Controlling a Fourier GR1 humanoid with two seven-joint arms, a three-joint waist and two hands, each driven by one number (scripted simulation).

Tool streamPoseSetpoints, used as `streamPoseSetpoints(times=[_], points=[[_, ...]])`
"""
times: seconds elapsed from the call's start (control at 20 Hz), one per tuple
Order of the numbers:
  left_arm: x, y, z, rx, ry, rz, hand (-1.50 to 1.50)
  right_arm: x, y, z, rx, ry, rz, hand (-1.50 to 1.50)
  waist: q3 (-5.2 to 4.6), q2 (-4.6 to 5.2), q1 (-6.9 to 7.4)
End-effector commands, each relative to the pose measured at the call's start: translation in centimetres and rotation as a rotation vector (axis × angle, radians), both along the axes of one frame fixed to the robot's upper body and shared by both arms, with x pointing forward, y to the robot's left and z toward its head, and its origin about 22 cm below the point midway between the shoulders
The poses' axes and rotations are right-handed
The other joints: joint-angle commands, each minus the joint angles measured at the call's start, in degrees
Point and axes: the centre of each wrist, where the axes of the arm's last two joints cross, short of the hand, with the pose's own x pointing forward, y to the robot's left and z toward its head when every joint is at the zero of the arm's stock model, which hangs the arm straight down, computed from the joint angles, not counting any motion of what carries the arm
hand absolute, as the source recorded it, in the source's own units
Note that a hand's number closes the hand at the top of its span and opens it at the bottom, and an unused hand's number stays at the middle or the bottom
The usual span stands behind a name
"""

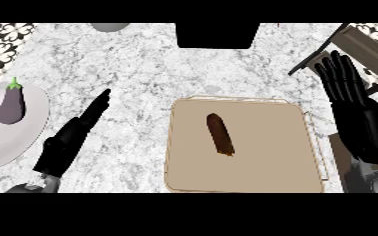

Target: Pick the sweet potato from the tray and place it in the tiered basket

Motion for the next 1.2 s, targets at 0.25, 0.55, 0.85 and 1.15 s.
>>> streamPoseSetpoints(times=[0.25, 0.55, 0.85, 1.15], points=[[-0.7, 5.9, -2.7, -0.006, 0.114, 0.342, 0.0, -1.4, 3.9, -11.7, 0.301, 0.5, 0.235, 1.5, 1.22, 2.29, 4.95], [-1.3, 8.6, -3.8, -0.061, 0.186, 0.418, 0.0, -3.2, 6.4, -12.9, -0.031, 0.217, -0.043, -1.5, 0.66, 0.25, -0.36], [-1.9, 7.9, -4.8, -0.064, 0.21, 0.405, 0.0, -1.8, 1.3, -10.8, -0.717, 0.315, -0.201, -1.5, 0.17, 0.06, 0.65], [-2.3, 8.7, -5.4, -0.074, 0.204, 0.409, 0.0, 0.4, 7.1, -6.1, -0.945, 0.523, -0.011, -1.5, 0.54, -0.16, 0.24]])
